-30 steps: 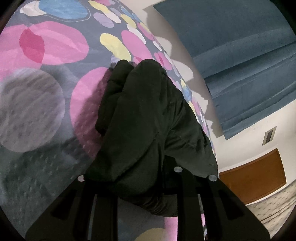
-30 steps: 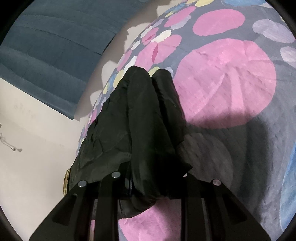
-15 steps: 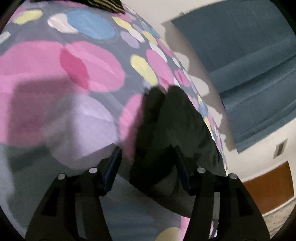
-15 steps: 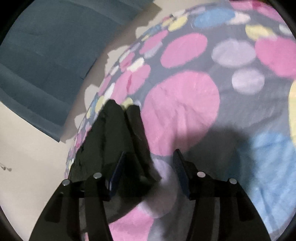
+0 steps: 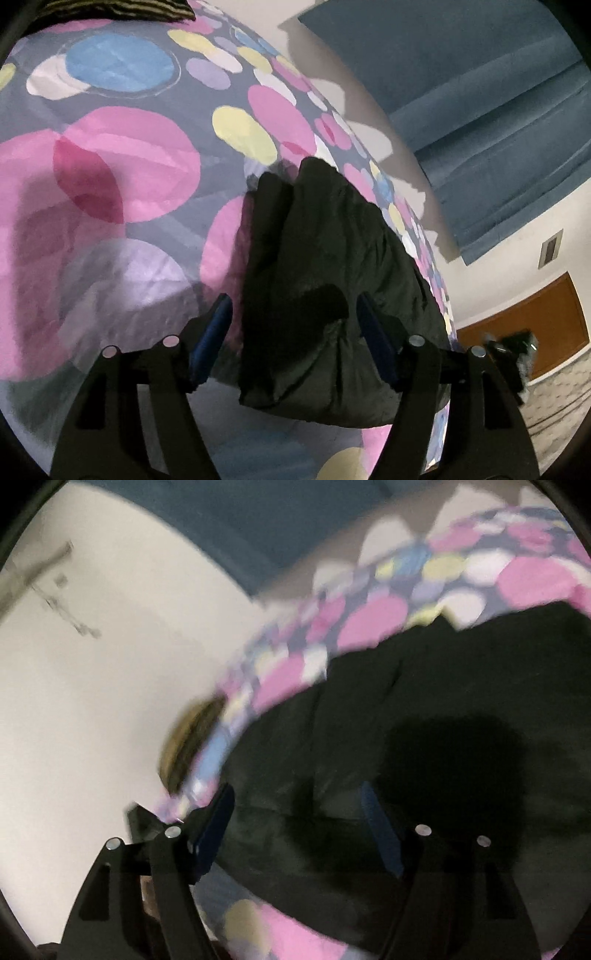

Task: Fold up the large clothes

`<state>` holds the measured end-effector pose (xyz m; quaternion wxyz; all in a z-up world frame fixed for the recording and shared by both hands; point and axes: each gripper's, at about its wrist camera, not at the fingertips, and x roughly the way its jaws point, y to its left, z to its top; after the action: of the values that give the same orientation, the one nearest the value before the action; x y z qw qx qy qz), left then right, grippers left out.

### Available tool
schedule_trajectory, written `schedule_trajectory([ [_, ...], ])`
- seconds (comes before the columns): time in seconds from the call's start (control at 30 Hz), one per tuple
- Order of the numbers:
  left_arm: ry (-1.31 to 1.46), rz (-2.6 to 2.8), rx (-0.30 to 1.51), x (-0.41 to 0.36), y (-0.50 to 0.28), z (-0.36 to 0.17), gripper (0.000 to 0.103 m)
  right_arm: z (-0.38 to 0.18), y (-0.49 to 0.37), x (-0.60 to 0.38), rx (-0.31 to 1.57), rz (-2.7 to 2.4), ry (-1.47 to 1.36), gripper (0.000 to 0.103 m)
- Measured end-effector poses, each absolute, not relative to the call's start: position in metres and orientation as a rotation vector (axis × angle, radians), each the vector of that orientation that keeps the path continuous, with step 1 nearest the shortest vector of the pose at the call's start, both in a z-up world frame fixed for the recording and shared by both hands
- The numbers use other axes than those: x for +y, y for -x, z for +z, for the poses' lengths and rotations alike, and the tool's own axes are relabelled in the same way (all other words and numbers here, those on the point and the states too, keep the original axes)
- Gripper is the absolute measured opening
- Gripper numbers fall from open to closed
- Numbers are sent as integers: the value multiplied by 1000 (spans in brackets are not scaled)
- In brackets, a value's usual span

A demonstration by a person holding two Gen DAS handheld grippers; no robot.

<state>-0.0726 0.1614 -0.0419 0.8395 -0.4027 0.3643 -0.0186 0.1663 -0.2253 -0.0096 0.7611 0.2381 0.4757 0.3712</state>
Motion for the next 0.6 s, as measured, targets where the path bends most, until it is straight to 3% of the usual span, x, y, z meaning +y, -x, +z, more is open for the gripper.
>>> schedule_trajectory([
  [0.07, 849, -67, 795, 161, 70, -45, 69, -44, -176, -201, 1154, 778, -434, 76],
  [0.13, 832, -85, 808, 160, 68, -45, 69, -59, -173, -192, 1139, 761, -407, 76],
  [0.43, 740, -114, 846, 164, 44, -38, 70, -19, -194, -197, 1107, 724, -485, 76],
  [0.6, 777, -141, 885, 175, 26, -44, 70, -63, -215, -188, 1258, 735, -533, 77],
])
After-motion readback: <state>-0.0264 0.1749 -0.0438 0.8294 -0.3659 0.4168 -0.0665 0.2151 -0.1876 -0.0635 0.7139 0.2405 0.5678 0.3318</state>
